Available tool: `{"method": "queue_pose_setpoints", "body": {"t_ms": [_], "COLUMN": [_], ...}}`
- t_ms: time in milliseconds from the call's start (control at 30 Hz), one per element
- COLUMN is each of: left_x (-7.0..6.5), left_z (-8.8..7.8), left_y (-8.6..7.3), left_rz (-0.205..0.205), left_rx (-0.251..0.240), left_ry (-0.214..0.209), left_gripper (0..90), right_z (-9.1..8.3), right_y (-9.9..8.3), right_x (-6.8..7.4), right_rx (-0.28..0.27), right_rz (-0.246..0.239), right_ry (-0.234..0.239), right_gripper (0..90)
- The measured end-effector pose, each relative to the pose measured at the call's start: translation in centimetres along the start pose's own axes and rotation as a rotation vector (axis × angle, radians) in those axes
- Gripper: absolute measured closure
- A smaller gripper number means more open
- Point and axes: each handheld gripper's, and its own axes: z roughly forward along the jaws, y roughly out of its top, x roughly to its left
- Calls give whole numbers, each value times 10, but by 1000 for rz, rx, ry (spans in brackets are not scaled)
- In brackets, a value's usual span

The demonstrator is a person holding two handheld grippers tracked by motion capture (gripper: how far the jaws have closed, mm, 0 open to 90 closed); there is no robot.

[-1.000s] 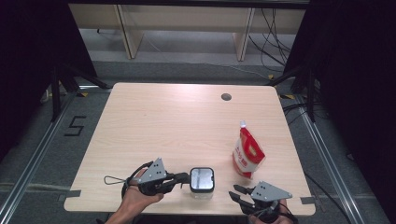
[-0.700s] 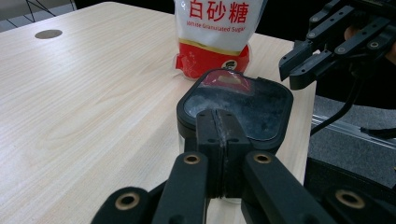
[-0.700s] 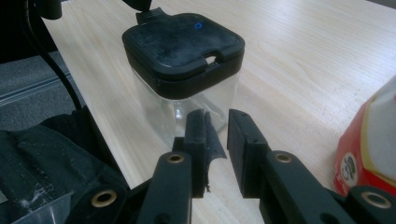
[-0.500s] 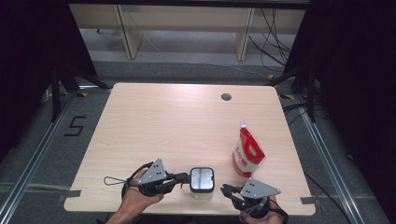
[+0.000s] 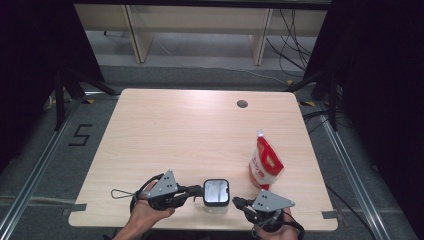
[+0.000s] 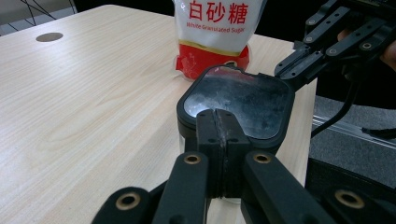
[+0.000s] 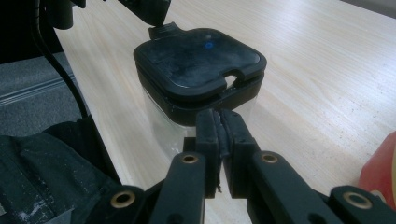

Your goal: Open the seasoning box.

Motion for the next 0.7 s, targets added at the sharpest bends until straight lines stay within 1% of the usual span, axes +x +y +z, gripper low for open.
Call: {"method": "queue_pose_setpoints", "body": {"t_ms": [133,167,200,233,267,333,367,433,467,500,533,667,700], "left_x": [0,0,0,2,0,0,0,1,0,1,0,0,0], "left_z": [0,0,0,0,0,0,0,0,0,0,0,0,0], "left_y": [-1,-1,-1,0,-1,-1,-1,-1,-1,-1,-1,-1,-2], "left_rz": [-6,-2,-2,13,-5,-8,-8,13,-5,4,-9,-10,-11], "left_rx": [-3,-4,-4,-5,-6,-6,-5,-3,-4,-5,-6,-7,-8], "left_ry": [0,-2,-2,-7,-3,-2,-1,-6,0,-4,0,0,1], "left_gripper": [887,887,888,888,888,888,888,889,889,889,889,890,890], "right_z": [2,2,3,2,3,2,2,2,2,2,2,2,4], "right_y": [2,2,2,3,4,4,4,5,6,6,7,9,9], "right_x": [0,0,0,0,1,0,1,1,1,2,3,4,5], "right_rx": [0,0,-6,-2,-6,-8,-13,-17,-16,-16,-15,-16,-19], "right_rz": [-8,-8,-11,-14,-15,-22,-18,-17,-19,-24,-21,-18,-26], "right_ry": [12,12,24,3,9,10,18,17,20,20,20,19,28], "right_gripper": [881,881,881,881,881,881,881,881,881,882,881,881,881]}}
